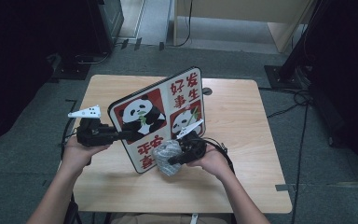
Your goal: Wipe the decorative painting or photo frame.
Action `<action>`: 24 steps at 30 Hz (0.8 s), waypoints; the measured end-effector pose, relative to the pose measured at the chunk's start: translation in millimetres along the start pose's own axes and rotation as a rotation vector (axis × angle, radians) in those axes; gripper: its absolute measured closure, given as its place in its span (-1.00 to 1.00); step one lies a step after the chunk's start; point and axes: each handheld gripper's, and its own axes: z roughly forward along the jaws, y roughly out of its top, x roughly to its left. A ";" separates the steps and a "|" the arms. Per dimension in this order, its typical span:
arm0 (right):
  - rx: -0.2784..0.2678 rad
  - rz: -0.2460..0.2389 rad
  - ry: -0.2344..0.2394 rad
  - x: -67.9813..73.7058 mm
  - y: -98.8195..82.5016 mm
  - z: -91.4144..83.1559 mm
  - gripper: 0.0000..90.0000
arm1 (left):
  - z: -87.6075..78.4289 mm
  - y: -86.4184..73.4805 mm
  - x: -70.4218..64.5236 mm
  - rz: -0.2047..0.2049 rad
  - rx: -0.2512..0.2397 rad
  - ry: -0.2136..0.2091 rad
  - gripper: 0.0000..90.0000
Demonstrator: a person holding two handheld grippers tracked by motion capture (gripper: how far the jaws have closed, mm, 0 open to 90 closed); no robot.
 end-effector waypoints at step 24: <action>-0.046 -0.009 0.013 11.6 11.1 -23.5 0.32 | -17.7 -0.2 4.2 -0.012 -0.049 -0.007 0.58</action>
